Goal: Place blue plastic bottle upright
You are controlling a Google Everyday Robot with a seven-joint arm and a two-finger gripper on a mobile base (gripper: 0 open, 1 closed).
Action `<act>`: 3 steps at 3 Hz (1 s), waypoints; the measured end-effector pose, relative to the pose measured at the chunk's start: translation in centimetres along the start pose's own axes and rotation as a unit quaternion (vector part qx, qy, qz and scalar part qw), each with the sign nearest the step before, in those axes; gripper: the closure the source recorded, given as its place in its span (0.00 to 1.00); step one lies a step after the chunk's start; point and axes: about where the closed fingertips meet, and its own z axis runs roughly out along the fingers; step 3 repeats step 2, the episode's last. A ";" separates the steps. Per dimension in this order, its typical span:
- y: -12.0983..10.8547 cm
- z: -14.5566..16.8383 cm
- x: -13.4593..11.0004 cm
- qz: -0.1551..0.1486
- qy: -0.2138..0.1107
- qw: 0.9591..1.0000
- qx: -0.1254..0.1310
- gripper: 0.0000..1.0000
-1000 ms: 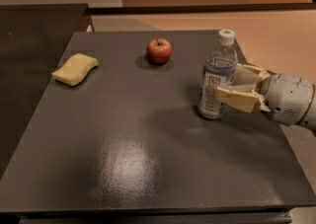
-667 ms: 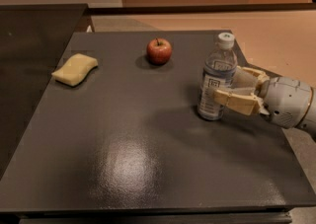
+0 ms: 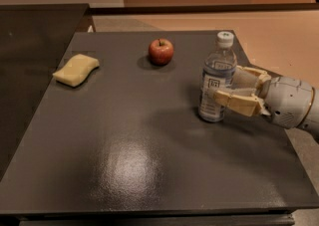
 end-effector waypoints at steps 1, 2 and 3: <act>0.1 0.2 -0.1 -0.001 0.000 1.000 -0.002 0.00; 0.1 0.2 -0.1 -0.001 0.000 1.000 -0.002 0.00; 0.1 0.2 -0.1 -0.001 0.000 1.000 -0.002 0.00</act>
Offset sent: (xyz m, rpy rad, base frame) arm -0.0001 0.0021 0.0009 -0.0011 -0.0014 0.0036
